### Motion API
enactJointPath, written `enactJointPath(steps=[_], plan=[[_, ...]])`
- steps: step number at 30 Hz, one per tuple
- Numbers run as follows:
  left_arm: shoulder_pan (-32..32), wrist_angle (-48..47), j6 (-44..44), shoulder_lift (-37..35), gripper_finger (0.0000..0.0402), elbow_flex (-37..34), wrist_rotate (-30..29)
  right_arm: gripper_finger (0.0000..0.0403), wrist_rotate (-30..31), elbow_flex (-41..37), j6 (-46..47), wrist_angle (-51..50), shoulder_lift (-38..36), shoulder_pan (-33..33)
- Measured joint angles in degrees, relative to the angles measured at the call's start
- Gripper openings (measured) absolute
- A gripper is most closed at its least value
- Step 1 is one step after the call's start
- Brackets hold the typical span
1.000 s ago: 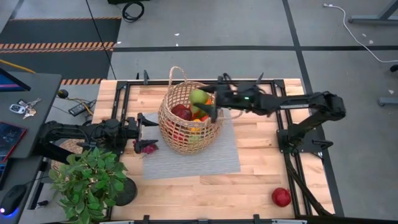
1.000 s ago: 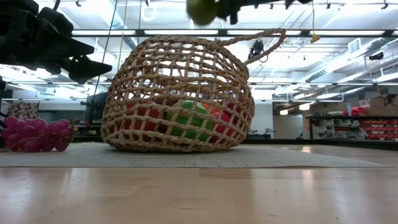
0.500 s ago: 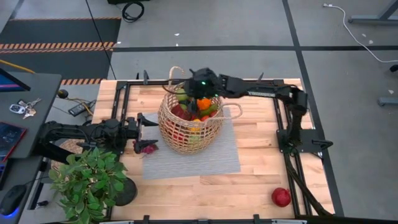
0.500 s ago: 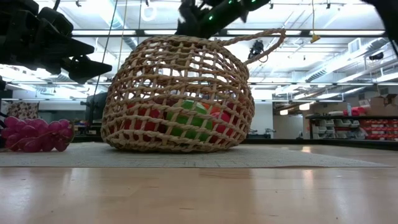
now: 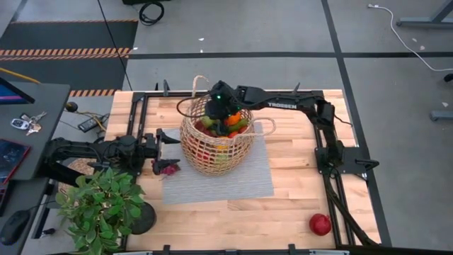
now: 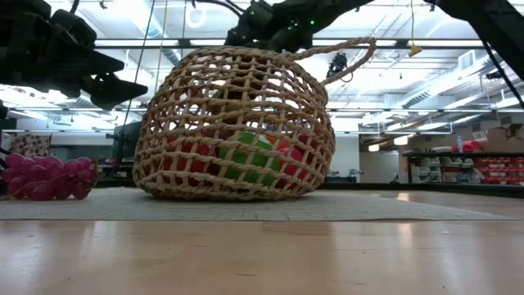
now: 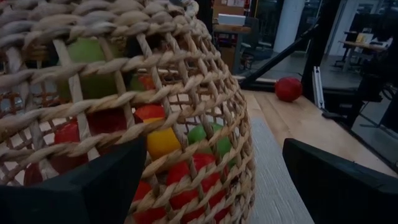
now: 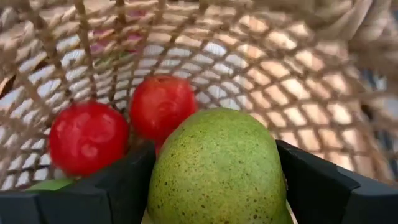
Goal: Build produce basket
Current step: Put the green pear into the brown basket, then put the red pomegranate into the brown basket
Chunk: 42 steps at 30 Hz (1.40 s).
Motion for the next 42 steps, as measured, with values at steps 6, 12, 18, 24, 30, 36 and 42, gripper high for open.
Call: enactJointPath(steps=[6, 12, 18, 24, 30, 36, 42], plan=[[0.0, 0.1, 0.0, 0.2, 0.0386, 0.0, 0.0, 0.0314, 1.4, 0.0, 2.4, -6.0, -0.2, 0.0], [0.0, -0.1, 0.0, 0.3, 0.0386, 0.0, 0.0, 0.0342, 2.0, 0.0, 6.8, -8.7, -0.2, -0.5], [0.0, -0.1, 0.0, 0.3, 0.0386, 0.0, 0.0, 0.0394, 6.1, 0.2, 8.2, -10.7, -1.4, -0.6], [0.0, -0.1, 0.0, 0.3, 0.0386, 0.0, 0.0, 0.0378, 6.3, 3.2, 7.2, -13.8, -8.0, 0.2], [0.0, -0.1, 0.0, 0.3, 0.0386, 0.0, 0.0, 0.0366, -2.7, 3.3, 8.3, -10.4, -15.0, 6.0], [0.0, -0.1, 0.0, 0.3, 0.0386, 0.0, 0.0, 0.0356, -1.7, 3.3, 13.1, -13.4, -16.6, 15.9], [0.0, -0.1, 0.0, 0.3, 0.0386, 0.0, 0.0, 0.0348, 7.8, 1.9, 26.6, -25.3, -16.1, 24.2]])
